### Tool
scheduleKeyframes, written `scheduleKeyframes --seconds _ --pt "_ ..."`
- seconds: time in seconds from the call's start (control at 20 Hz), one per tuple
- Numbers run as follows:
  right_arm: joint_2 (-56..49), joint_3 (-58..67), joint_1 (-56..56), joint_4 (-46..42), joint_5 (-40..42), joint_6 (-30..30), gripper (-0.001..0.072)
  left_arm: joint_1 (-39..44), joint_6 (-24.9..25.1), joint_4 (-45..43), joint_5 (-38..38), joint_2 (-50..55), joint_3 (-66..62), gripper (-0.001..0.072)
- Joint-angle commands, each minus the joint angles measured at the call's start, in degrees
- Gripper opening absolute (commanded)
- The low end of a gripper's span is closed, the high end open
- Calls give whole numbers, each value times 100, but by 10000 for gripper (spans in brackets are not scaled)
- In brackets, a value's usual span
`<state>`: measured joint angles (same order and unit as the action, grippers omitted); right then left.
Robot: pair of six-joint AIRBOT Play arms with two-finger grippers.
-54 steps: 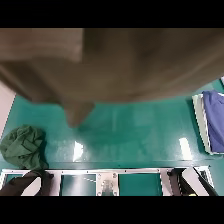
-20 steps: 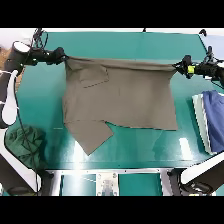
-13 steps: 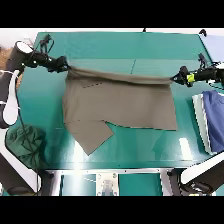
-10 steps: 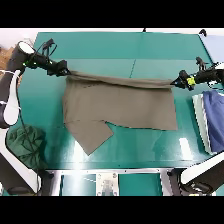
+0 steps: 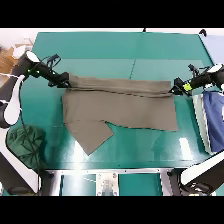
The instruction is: Fold the shirts.
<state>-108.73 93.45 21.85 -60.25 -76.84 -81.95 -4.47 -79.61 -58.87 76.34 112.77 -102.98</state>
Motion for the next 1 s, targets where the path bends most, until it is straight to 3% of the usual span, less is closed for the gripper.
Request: scheduleKeyframes --seconds 0.0,0.05,0.1,0.15,0.2,0.25,0.4,0.5,0.55,0.65,0.9,0.95 --pt "0 -68 -35 -116 7 -203 19 2 61 142 -116 4 229 24" --pt "0 -52 -35 -142 -50 -210 49 2 61 225 -140 4 227 24" --pt "2 -2 -33 -197 -179 -227 167 2 61 273 -133 4 227 26" --pt "2 131 -33 -428 -409 -385 200 0 55 289 -2 2 210 275" --pt "2 334 -33 -787 -704 -579 281 -26 22 306 249 2 151 584" --pt "13 610 -33 -1300 -1106 -844 329 -76 -39 385 632 2 20 617" --pt "452 852 -33 -2398 -1692 -1440 325 -417 -52 645 1552 -251 -289 617" --pt "999 459 -33 -2647 -1668 -1578 247 -734 -59 800 1888 -638 -173 617" --pt "1322 70 -33 -2667 -1637 -1578 247 -885 -61 800 1915 -905 35 617" --pt "2015 -1008 -33 -2686 -1329 -1574 248 -1143 -28 789 1722 -1650 955 616" --pt "3751 -3917 22 -2632 -474 -1727 240 -1362 273 754 638 -3856 4798 616" --pt "4033 -4352 120 -2538 -291 -1731 184 -1362 330 756 354 -4192 5473 616"
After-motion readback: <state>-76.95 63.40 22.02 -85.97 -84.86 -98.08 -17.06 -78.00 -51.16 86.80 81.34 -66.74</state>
